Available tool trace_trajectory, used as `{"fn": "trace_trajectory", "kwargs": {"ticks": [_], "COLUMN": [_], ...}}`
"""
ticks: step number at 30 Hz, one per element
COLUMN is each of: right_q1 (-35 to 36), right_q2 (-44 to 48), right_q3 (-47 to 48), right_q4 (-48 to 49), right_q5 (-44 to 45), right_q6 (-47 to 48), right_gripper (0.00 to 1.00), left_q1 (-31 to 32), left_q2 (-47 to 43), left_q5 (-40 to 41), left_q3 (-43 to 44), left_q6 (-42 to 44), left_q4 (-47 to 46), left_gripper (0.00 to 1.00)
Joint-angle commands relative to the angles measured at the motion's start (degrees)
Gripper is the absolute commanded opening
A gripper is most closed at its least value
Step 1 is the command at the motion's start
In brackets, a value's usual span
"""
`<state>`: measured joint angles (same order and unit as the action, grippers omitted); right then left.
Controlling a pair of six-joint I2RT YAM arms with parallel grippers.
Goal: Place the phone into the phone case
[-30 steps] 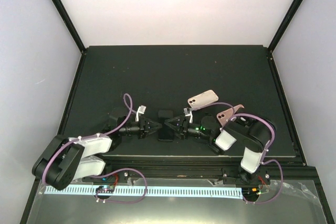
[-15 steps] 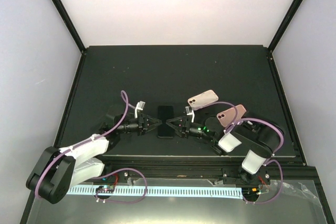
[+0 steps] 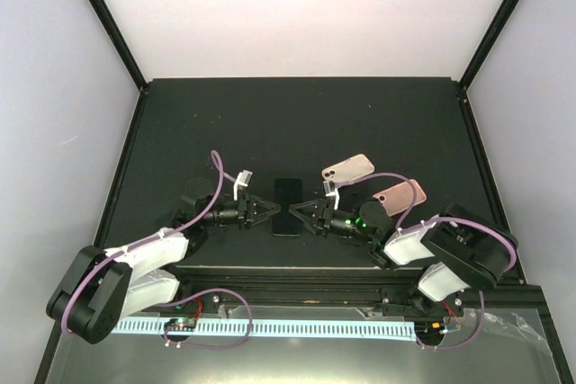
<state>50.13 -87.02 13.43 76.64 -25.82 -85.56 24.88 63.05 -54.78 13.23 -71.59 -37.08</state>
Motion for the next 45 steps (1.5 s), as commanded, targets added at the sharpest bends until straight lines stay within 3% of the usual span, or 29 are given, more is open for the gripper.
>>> {"fn": "trace_trajectory", "kwargs": {"ticks": [1, 6, 11, 16, 18, 23, 27, 29, 33, 36, 41, 43, 45], "right_q1": [0.5, 0.5, 0.5, 0.6, 0.7, 0.7, 0.7, 0.8, 0.7, 0.7, 0.7, 0.8, 0.7], "right_q2": [5.0, 6.9, 8.0, 9.8, 10.9, 15.9, 19.9, 21.0, 21.3, 21.0, 20.8, 20.7, 20.2], "right_q3": [1.0, 1.0, 1.2, 2.8, 3.4, 3.6, 3.3, 3.3, 3.1, 3.1, 4.7, 5.9, 7.3], "right_q4": [7.3, 5.9, 3.6, -2.6, -5.3, -11.1, -13.4, -14.5, -14.3, -13.2, -15.9, -17.3, -18.9], "right_q5": [-0.2, 0.2, 0.1, -0.2, -0.2, 0.3, 1.0, 1.2, 1.2, 1.0, 0.6, 0.5, 0.3], "right_q6": [2.7, 3.4, 3.9, 4.6, 5.4, 7.2, 8.2, 8.3, 8.0, 7.6, 8.4, 9.0, 9.5], "right_gripper": [0.4, 0.16, 0.04, 0.02, 0.06, 0.33, 0.4, 0.38, 0.13, 0.02, 0.01, 0.02, 0.04], "left_q1": [0.1, 0.2, 0.2, 0.2, 0.3, 0.3, 0.2, 0.2, 0.2, 0.3, 0.5, 0.8, 1.1], "left_q2": [2.2, 1.6, 0.1, -1.4, -1.6, -2.6, -3.2, -3.0, -2.1, -1.4, -3.5, -4.1, -4.7], "left_q5": [1.1, 1.1, 1.1, 1.0, 0.8, 0.5, 1.0, 1.1, 1.0, -0.3, -1.4, -1.9, -2.0], "left_q3": [-1.2, -1.1, -1.2, -0.7, -0.7, -0.5, -0.3, -0.2, 0.2, 0.1, 1.4, 2.1, 2.2], "left_q6": [-1.0, -0.9, -0.7, 0.2, 0.2, 0.7, 1.4, 1.5, 2.3, 1.0, 2.2, 3.1, 2.9], "left_q4": [-1.0, -0.6, 0.4, 2.5, 2.7, 3.5, 4.3, 4.3, 4.1, 2.0, 4.0, 5.4, 5.4], "left_gripper": [0.04, 0.1, 0.25, 0.35, 0.28, 0.12, 0.08, 0.07, 0.08, 0.17, 0.4, 0.4, 0.34]}}
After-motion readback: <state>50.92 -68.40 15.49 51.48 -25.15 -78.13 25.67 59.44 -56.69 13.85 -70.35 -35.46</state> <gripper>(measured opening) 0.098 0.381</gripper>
